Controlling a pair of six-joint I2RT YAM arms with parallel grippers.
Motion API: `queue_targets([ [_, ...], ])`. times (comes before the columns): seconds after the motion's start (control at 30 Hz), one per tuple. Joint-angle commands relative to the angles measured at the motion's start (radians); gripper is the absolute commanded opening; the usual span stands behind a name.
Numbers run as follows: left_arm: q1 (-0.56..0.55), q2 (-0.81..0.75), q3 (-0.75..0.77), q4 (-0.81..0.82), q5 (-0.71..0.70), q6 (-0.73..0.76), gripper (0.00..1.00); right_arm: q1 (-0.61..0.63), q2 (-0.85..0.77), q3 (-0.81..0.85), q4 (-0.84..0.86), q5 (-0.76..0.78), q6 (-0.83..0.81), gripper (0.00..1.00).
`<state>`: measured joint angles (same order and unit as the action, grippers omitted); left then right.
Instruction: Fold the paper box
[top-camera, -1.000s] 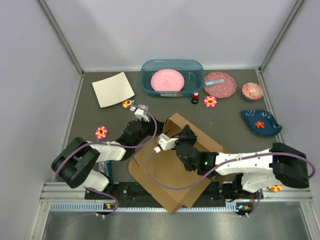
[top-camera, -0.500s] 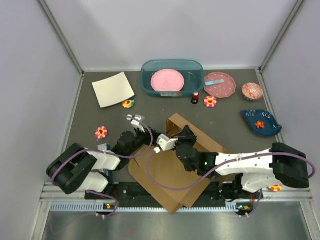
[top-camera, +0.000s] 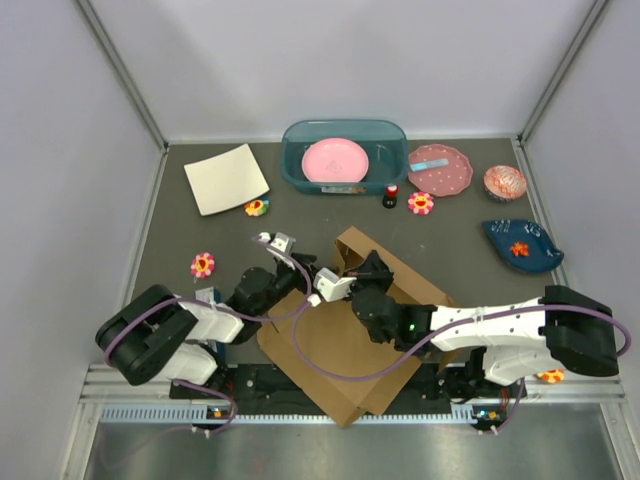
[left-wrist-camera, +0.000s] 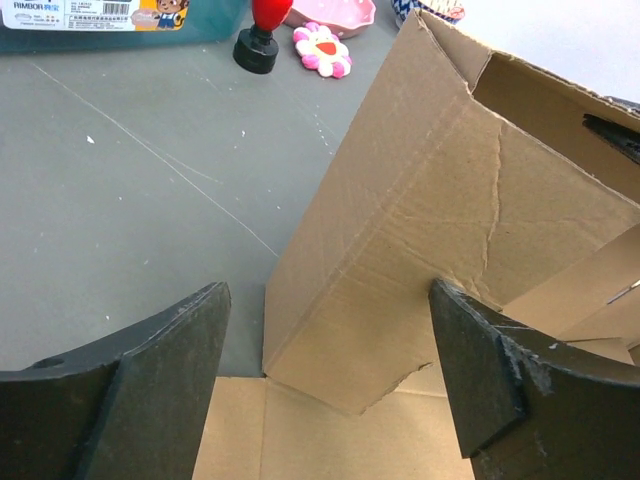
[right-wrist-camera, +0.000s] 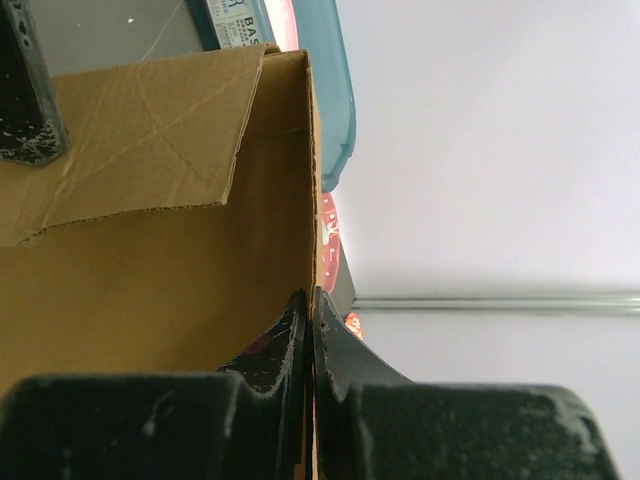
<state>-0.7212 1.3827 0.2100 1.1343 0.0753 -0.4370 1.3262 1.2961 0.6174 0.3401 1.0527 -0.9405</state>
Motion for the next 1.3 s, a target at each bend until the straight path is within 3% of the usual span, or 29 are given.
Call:
queue_targets([
  [0.0,-0.018,0.024,0.026,0.108,-0.019,0.035,0.88,0.022,0.017,0.019,-0.047,-0.051,0.062,0.0],
  [0.1,-0.03,0.045,0.017,0.151,-0.02,0.053,0.9,0.021,0.019,0.021,-0.049,-0.053,0.062,0.0],
  [0.13,-0.035,0.053,0.016,0.163,-0.025,0.055,0.99,0.021,0.023,0.021,-0.047,-0.053,0.063,0.0],
  [0.5,-0.049,0.196,0.057,0.323,-0.135,0.106,0.99,0.021,0.032,0.03,-0.044,-0.071,0.077,0.0],
  [0.67,-0.049,0.262,0.088,0.404,-0.12,0.127,0.97,0.021,0.037,0.031,-0.052,-0.074,0.078,0.0],
  [1.0,-0.05,0.26,0.126,0.404,-0.089,0.156,0.72,0.021,0.034,0.033,-0.067,-0.076,0.085,0.0],
  [1.17,-0.049,0.222,0.16,0.369,-0.085,0.199,0.36,0.021,0.032,0.038,-0.075,-0.074,0.085,0.0],
  [1.23,-0.049,0.211,0.175,0.34,-0.08,0.217,0.3,0.021,0.034,0.039,-0.076,-0.074,0.086,0.0],
  [1.27,-0.049,0.208,0.178,0.331,-0.08,0.221,0.32,0.022,0.034,0.041,-0.076,-0.074,0.089,0.0],
])
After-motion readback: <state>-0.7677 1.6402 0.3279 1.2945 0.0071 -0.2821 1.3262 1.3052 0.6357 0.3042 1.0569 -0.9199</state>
